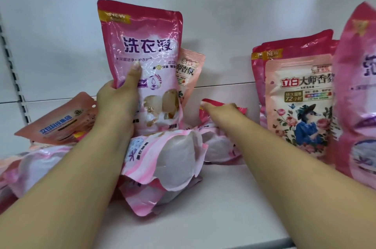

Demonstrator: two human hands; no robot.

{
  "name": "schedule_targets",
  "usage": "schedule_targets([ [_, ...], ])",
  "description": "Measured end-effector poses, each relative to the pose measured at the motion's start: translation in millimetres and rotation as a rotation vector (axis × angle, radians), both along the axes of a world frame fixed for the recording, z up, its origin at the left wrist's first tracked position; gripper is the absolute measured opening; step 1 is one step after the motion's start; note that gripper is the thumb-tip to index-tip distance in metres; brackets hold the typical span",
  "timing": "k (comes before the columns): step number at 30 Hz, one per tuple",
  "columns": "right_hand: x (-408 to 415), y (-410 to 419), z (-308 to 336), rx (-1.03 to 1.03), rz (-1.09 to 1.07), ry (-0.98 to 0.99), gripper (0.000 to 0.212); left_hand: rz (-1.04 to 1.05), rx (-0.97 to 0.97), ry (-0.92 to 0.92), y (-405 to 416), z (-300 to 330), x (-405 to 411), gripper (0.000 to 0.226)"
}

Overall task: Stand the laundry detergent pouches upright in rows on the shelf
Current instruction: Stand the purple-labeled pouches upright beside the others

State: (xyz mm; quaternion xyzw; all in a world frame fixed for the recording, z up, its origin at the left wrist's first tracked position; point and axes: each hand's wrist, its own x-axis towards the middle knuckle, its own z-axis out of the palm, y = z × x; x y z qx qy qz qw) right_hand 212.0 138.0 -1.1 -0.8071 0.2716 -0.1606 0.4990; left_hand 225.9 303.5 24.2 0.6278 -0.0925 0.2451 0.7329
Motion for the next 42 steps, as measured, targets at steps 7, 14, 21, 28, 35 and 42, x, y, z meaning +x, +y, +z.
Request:
schedule_targets([
  [7,6.3,-4.1,-14.8,-0.207,0.002,0.156,0.067,-0.011,0.001,0.016,0.9,0.2,0.8,0.035],
  [14,-8.3,-16.5,-21.5,-0.122,-0.053,-0.328,0.025,-0.045,-0.019,0.026,2.0,-0.1,3.4,0.034],
  [21,-6.9,-8.6,-14.2,-0.388,-0.041,-0.764,0.032,-0.045,-0.008,0.013,1.7,0.7,3.2,0.035],
  [28,-5.9,-21.0,-18.1,-0.129,0.006,-0.684,0.045,-0.040,-0.013,0.011,1.1,0.7,6.0,0.032],
  [35,-0.9,-20.4,-10.2,0.215,0.013,-0.119,0.051,-0.049,-0.011,0.008,-1.4,2.3,3.9,0.030],
  [42,-1.6,-25.3,-19.2,0.285,-0.069,-0.258,0.031,-0.026,0.027,0.020,1.2,1.0,4.7,0.034],
])
